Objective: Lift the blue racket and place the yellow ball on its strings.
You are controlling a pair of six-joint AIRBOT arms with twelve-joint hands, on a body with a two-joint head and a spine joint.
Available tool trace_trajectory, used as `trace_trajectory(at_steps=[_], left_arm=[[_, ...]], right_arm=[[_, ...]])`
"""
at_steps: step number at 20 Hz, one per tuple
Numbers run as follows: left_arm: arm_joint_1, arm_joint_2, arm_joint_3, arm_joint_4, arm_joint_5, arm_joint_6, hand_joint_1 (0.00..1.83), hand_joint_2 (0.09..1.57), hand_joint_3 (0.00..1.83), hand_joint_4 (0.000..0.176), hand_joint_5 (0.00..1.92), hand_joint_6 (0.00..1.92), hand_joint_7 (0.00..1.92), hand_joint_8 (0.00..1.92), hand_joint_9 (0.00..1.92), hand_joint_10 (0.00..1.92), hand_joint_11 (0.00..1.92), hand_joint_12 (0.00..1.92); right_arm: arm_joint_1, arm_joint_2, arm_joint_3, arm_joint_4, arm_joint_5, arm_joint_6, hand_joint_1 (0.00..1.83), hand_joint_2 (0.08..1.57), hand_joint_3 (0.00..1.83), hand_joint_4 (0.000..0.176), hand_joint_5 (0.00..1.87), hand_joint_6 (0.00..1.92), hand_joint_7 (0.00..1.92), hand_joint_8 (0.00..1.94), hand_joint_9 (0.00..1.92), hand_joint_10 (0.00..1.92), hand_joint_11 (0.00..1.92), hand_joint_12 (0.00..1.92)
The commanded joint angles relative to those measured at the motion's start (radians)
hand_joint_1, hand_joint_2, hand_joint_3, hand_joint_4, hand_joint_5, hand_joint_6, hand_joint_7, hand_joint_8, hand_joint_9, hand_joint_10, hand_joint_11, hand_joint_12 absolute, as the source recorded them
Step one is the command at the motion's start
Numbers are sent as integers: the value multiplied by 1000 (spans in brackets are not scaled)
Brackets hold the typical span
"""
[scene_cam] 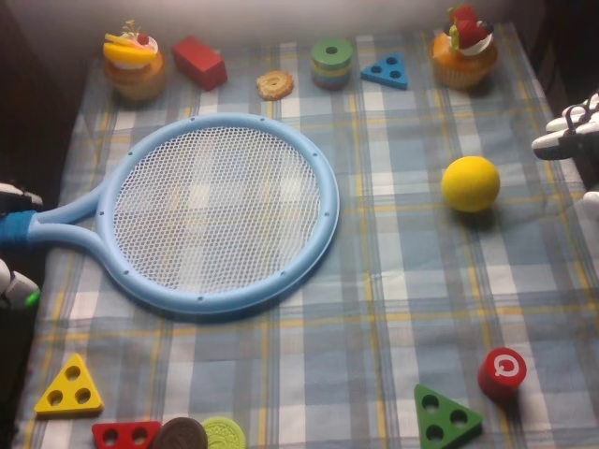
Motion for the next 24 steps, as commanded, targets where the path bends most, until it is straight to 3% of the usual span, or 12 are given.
trace_trajectory(at_steps=[1, 2, 3, 4, 5, 6, 7, 8, 9, 11, 13, 24], left_arm=[[-9, 0, 4, 18, -73, 4, 925, 931, 4, 161, 603, 21, 587, 8, 465, 9, 0, 548], [-9, 0, 2, 17, -77, 4, 936, 938, 2, 146, 679, 17, 661, 10, 518, 10, 0, 575], [-9, -2, 2, 17, -81, 4, 961, 979, 2, 83, 908, 41, 910, 47, 729, 47, 0, 686], [-8, -2, -1, 17, -87, 4, 1179, 1028, 13, 58, 1104, 511, 1085, 632, 862, 28, 0, 874], [-8, -2, -6, 17, -94, 4, 1247, 1054, 0, 0, 1259, 303, 1037, 1014, 968, 53, 58, 979], [-7, -2, -12, 19, -101, 4, 1262, 1055, 0, 0, 1319, 208, 1012, 1123, 1002, 205, 149, 1034], [-7, 0, -20, 25, -109, 4, 1085, 1096, 28, 43, 1029, 895, 865, 1435, 856, 982, 300, 1538], [-7, 3, -29, 36, -118, 3, 932, 1147, 18, 35, 797, 1614, 787, 1714, 747, 1663, 476, 1844], [-7, 12, -50, 62, -131, -7, 1055, 1193, 12, 96, 969, 1860, 941, 1880, 968, 1869, 909, 1906], [-4, 33, -81, 115, -148, -64, 1597, 1196, 0, 114, 1125, 1919, 1151, 1919, 1326, 1919, 1386, 1920], [13, 74, -125, 201, -174, -194, 1578, 1207, 2, 174, 1009, 1921, 1261, 1921, 1430, 1921, 1479, 1921], [125, 269, -386, 612, -525, -756, 1777, 1209, 0, 176, 985, 1921, 1286, 1921, 1559, 1921, 1509, 1921]], right_arm=[[13, -3, 5, 20, 117, 8, 663, 1373, 0, 0, 631, 2, 613, 1, 521, 1, 231, 690], [13, -3, 5, 20, 117, 9, 666, 1374, 0, 0, 630, 2, 612, 1, 521, 1, 232, 691], [13, -3, 5, 20, 117, 10, 664, 1376, 0, 0, 629, 1, 612, 1, 522, 2, 235, 693], [13, -3, 4, 20, 117, 12, 647, 1384, 2, 0, 625, 0, 612, 0, 532, 4, 250, 700], [13, -3, 4, 20, 117, 12, 646, 1393, 5, 0, 618, 0, 617, 2, 554, 12, 275, 712], [12, -3, 4, 20, 117, 12, 645, 1398, 6, 0, 612, 0, 617, 2, 565, 16, 285, 716], [10, -3, 4, 21, 117, 13, 618, 1410, 8, 0, 598, 0, 604, 1, 563, 11, 280, 713], [9, -3, 4, 21, 117, 14, 595, 1417, 7, 0, 595, 0, 602, 1, 571, 10, 290, 716], [8, -3, 4, 21, 117, 14, 563, 1423, 6, 0, 588, 0, 599, 0, 584, 11, 307, 723], [7, -3, 4, 21, 118, 15, 558, 1431, 6, 0, 584, 1, 611, 4, 620, 21, 348, 743], [5, -3, 4, 23, 118, 16, 537, 1438, 3, 0, 584, 0, 617, 3, 629, 12, 346, 742], [42, -24, 37, 10, 116, 41, 637, 1369, 0, 0, 561, 0, 599, 0, 601, 0, 270, 782]])
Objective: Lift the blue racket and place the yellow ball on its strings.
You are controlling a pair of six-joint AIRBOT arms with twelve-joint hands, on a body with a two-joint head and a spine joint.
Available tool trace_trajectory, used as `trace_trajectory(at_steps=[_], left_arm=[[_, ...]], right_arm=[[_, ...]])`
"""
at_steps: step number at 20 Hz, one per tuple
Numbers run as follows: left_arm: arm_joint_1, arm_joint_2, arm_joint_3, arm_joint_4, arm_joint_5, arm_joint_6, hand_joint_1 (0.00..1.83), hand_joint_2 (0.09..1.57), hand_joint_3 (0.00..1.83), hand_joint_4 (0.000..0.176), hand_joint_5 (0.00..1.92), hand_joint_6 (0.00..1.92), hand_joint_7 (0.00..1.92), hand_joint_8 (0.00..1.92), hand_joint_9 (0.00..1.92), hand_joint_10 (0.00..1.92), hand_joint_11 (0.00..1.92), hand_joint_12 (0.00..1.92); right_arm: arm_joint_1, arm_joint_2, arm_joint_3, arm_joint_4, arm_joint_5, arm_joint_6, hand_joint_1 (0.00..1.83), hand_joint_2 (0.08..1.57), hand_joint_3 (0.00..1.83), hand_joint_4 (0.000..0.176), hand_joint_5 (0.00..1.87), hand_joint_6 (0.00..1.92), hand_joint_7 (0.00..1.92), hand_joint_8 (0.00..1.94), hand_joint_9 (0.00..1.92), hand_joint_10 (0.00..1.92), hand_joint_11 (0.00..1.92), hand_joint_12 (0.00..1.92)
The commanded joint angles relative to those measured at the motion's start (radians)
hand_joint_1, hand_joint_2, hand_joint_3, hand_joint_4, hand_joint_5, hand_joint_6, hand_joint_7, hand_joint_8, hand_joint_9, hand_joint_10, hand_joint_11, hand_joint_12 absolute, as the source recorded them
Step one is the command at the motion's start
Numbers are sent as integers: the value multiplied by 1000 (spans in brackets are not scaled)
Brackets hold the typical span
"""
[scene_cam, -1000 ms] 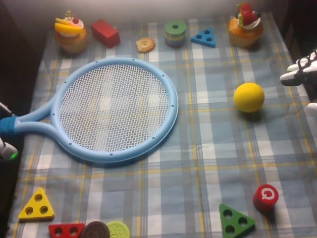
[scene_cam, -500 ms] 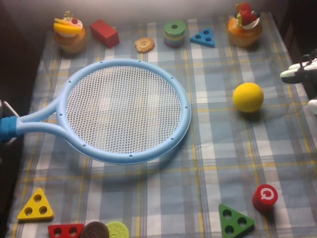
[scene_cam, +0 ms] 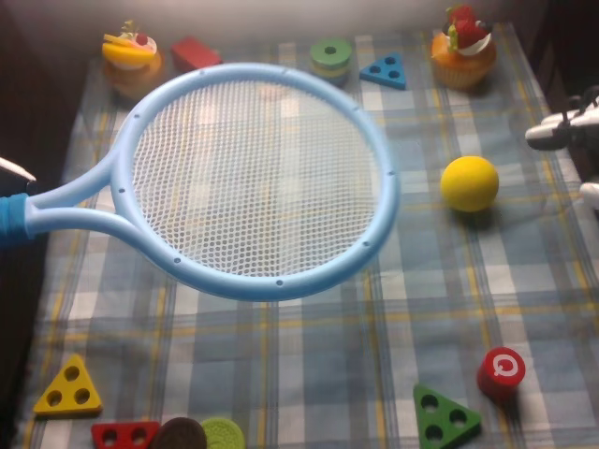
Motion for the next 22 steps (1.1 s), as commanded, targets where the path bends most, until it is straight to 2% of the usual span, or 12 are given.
trace_trajectory(at_steps=[1, 2, 3, 4, 5, 9, 11, 14, 17, 19, 21, 22], left_arm=[[-3, 11, -7, 39, -152, -28, 1787, 1205, 0, 176, 1009, 1921, 1285, 1921, 1559, 1921, 1334, 1866], [-1, 16, -24, 62, -177, -37, 1822, 1189, 0, 176, 995, 1921, 1276, 1921, 1563, 1921, 1296, 1651], [1, 20, -37, 78, -198, -37, 1829, 1186, 0, 176, 1025, 1921, 1315, 1921, 1592, 1921, 1325, 1602], [3, 24, -49, 89, -213, -37, 1813, 1217, 3, 176, 1083, 1921, 1345, 1921, 1579, 1921, 1437, 1857], [5, 26, -58, 102, -225, -38, 1797, 1217, 3, 176, 1085, 1921, 1328, 1921, 1540, 1921, 1515, 1908], [7, 25, -73, 131, -236, -47, 1723, 1231, 9, 176, 936, 1921, 1258, 1921, 1473, 1921, 1536, 1921], [7, 24, -75, 133, -227, -47, 1814, 1197, 0, 176, 957, 1921, 1251, 1921, 1493, 1921, 1504, 1921], [7, 20, -66, 133, -188, -47, 1825, 1205, 0, 176, 915, 1921, 1208, 1921, 1447, 1921, 1459, 1921], [5, 11, -54, 136, -145, -47, 1827, 1190, 0, 176, 841, 1921, 1146, 1921, 1421, 1921, 1509, 1921], [3, 3, -47, 133, -132, -47, 1828, 1216, 2, 176, 864, 1921, 1182, 1921, 1469, 1921, 1437, 1921], [1, -2, -43, 132, -124, -47, 1831, 1219, 3, 176, 895, 1921, 1200, 1921, 1490, 1921, 1430, 1921], [0, -3, -41, 133, -119, -47, 1824, 1222, 5, 176, 927, 1921, 1217, 1921, 1508, 1921, 1478, 1921]], right_arm=[[21, -7, 12, 10, 116, 23, 656, 1332, 0, 0, 552, 0, 605, 2, 604, 2, 270, 774], [43, -15, 29, -6, 93, 41, 686, 1269, 0, 0, 542, 0, 610, 1, 603, 1, 271, 739], [68, -22, 42, -24, 67, 44, 703, 1222, 0, 0, 534, 0, 607, 0, 596, 0, 267, 706], [95, -28, 54, -47, 33, 46, 737, 1165, 0, 0, 532, 0, 602, 0, 591, 0, 258, 697], [127, -39, 70, -78, -2, 56, 767, 1110, 0, 0, 514, 0, 583, 0, 564, 0, 216, 733], [252, -89, 143, -230, -148, 125, 898, 1005, 0, 9, 469, 0, 568, 3, 556, 6, 147, 952], [311, -109, 166, -305, -224, 135, 1038, 948, 0, 0, 506, 0, 621, 2, 609, 6, 214, 851], [362, -140, 190, -376, -301, 135, 1062, 928, 0, 0, 502, 0, 671, 0, 692, 19, 284, 962], [378, -165, 211, -397, -341, 135, 1078, 934, 0, 0, 513, 1, 658, 0, 674, 5, 269, 920], [386, -181, 221, -414, -366, 136, 1072, 943, 5, 3, 523, 0, 650, 0, 679, 2, 295, 859], [388, -193, 228, -423, -381, 136, 1094, 963, 0, 0, 563, 1, 713, 4, 765, 16, 339, 974], [391, -202, 233, -431, -392, 136, 1132, 980, 1, 0, 707, 15, 851, 32, 887, 57, 431, 1083]])
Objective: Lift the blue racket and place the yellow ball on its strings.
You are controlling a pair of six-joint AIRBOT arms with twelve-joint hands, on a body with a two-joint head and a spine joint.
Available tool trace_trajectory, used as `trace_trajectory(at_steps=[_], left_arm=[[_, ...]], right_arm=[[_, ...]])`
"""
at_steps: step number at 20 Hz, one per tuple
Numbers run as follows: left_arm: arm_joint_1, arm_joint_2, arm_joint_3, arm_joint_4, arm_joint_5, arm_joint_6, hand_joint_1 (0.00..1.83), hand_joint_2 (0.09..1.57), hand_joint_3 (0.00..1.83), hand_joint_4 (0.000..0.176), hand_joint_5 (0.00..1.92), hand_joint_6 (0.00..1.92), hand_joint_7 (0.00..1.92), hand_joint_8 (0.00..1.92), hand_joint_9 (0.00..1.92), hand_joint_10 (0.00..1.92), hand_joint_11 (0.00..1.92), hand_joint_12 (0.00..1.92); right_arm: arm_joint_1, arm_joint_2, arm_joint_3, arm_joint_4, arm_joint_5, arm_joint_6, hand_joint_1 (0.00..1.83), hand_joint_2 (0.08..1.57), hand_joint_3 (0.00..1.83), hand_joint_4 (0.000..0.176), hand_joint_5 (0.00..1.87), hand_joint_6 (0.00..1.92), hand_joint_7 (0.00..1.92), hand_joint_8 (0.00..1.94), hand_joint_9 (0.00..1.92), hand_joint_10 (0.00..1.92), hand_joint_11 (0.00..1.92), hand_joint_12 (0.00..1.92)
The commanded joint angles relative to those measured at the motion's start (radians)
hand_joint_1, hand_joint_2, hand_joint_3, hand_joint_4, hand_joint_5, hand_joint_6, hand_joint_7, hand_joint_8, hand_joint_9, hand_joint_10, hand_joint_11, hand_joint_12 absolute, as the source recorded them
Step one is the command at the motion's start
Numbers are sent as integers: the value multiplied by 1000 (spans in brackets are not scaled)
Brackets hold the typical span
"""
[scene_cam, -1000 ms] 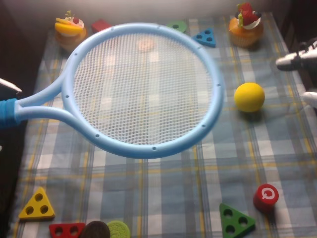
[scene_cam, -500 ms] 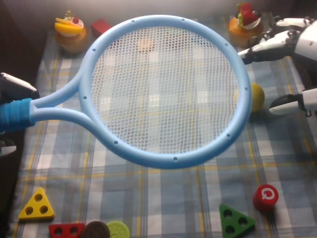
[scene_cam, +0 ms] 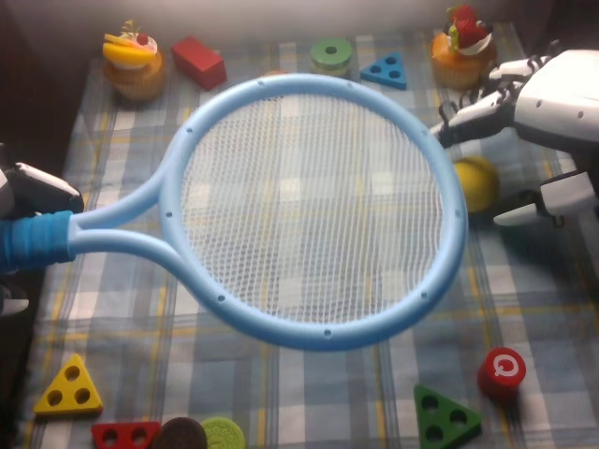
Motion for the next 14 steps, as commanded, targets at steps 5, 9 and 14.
trace_trajectory(at_steps=[5, 9, 14], left_arm=[[-14, -5, 12, 9, -106, -7, 1831, 1228, 8, 176, 956, 1921, 1224, 1921, 1525, 1921, 1360, 1921], [-16, -11, 25, 7, -89, -7, 1829, 1238, 10, 176, 904, 1921, 1233, 1921, 1548, 1921, 1357, 1921], [-36, -34, 58, -12, -63, -7, 1752, 1225, 4, 176, 920, 1921, 1256, 1921, 1521, 1921, 1470, 1921]], right_arm=[[21, -5, 3, 23, 101, 5, 1265, 1075, 0, 0, 1187, 473, 1007, 1152, 851, 1223, 619, 1687], [24, 46, -17, 98, 202, 8, 1259, 1128, 0, 0, 1089, 541, 897, 1380, 793, 1357, 617, 1726], [24, 110, -74, 108, 347, -1, 1362, 1159, 1, 0, 935, 859, 853, 1273, 780, 1403, 593, 1483]])
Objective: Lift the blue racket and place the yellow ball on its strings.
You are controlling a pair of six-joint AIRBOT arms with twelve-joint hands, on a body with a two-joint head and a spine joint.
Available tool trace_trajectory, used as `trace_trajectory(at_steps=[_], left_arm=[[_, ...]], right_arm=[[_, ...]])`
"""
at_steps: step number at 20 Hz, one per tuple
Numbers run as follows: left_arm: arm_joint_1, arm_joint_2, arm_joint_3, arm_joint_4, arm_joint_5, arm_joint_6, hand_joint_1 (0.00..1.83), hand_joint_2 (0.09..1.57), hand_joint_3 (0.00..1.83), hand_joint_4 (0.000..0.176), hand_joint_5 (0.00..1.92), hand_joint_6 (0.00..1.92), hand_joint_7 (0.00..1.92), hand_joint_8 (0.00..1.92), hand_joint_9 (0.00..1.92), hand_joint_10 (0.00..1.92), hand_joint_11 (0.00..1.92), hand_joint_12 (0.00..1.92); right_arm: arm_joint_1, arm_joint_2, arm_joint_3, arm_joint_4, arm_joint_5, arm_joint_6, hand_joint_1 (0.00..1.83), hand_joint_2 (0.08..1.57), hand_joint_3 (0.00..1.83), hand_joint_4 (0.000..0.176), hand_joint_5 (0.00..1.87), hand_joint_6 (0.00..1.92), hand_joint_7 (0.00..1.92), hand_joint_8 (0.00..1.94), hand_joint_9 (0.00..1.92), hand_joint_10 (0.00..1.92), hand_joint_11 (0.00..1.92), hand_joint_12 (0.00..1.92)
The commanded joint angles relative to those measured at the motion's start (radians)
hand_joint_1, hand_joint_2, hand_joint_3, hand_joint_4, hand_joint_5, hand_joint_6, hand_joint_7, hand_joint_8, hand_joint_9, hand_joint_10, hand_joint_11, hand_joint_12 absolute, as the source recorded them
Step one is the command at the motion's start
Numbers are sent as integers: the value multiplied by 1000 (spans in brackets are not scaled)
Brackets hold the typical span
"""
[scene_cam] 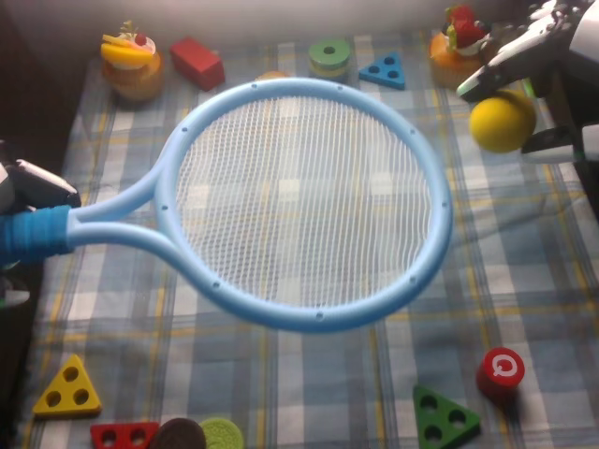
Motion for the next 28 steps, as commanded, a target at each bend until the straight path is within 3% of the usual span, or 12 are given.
trace_trajectory(at_steps=[1, 4, 7, 9, 12, 14, 15, 18, 19, 21, 25, 28], left_arm=[[-17, -5, 10, 10, -93, -7, 1784, 1210, 0, 176, 897, 1921, 1229, 1921, 1502, 1921, 1350, 1921], [-44, -35, 36, 10, -59, -7, 1786, 1232, 8, 176, 905, 1921, 1193, 1921, 1466, 1921, 1379, 1921], [-76, -62, 56, 17, -33, -7, 1803, 1227, 5, 176, 893, 1921, 1159, 1921, 1466, 1921, 1427, 1921], [-98, -82, 69, 28, -16, -7, 1831, 1182, 0, 176, 864, 1921, 1141, 1921, 1441, 1921, 1575, 1921], [-112, -98, 76, 35, -11, -7, 1831, 1157, 0, 176, 909, 1921, 1146, 1921, 1419, 1921, 1569, 1921], [-120, -106, 79, 43, 0, -7, 1831, 1144, 0, 176, 904, 1921, 1133, 1921, 1417, 1921, 1563, 1921], [-122, -108, 79, 47, 2, -7, 1831, 1133, 0, 176, 864, 1921, 1130, 1921, 1413, 1921, 1552, 1921], [-123, -114, 78, 50, 2, -7, 1831, 1126, 0, 176, 883, 1921, 1145, 1921, 1418, 1921, 1555, 1921], [-123, -114, 78, 50, 2, -7, 1831, 1132, 0, 176, 880, 1921, 1135, 1921, 1403, 1921, 1545, 1921], [-123, -115, 77, 52, 4, -7, 1831, 1129, 0, 176, 883, 1921, 1129, 1921, 1402, 1921, 1518, 1921], [-123, -115, 79, 53, 7, -7, 1831, 1112, 0, 176, 872, 1921, 1152, 1921, 1430, 1921, 1543, 1921], [-123, -115, 81, 52, 12, -7, 1831, 1125, 0, 176, 869, 1921, 1117, 1921, 1405, 1921, 1547, 1921]], right_arm=[[21, 2, -12, 19, 158, 1, 1264, 1134, 0, 0, 1008, 784, 906, 1260, 774, 1170, 580, 1460], [92, 4, -33, -75, 174, 9, 1233, 1088, 2, 15, 1048, 824, 1032, 968, 954, 698, 683, 1160], [138, -7, -39, -132, 167, 10, 1241, 1080, 0, 0, 1108, 679, 1034, 1009, 1081, 550, 810, 1130], [164, -24, -39, -175, 140, 10, 1271, 1063, 0, 0, 1272, 293, 1021, 1108, 1059, 588, 784, 1157], [188, -61, -23, -236, 104, 50, 1273, 1051, 0, 0, 1344, 159, 1037, 1065, 1068, 547, 804, 1134], [190, -86, 2, -271, 85, 107, 1283, 1057, 2, 0, 1335, 89, 1042, 1127, 1015, 832, 804, 1320], [190, -88, 4, -278, 74, 111, 1261, 1074, 0, 0, 1150, 512, 1059, 1045, 873, 956, 651, 1430], [190, -88, 4, -283, 68, 112, 1226, 1112, 4, 0, 995, 826, 985, 1112, 721, 867, 470, 1445], [190, -88, 4, -283, 67, 112, 1167, 1064, 0, 0, 806, 362, 822, 561, 618, 747, 340, 1397], [190, -88, 6, -278, 63, 112, 1151, 1037, 0, 0, 643, 27, 736, 92, 601, 378, 271, 1118], [190, -82, 6, -249, 63, 112, 1179, 1038, 4, 0, 415, 0, 531, 0, 542, 23, 172, 875], [190, -82, 2, -217, 73, 112, 1259, 1030, 1, 24, 321, 0, 443, 0, 472, 0, 6, 1086]])
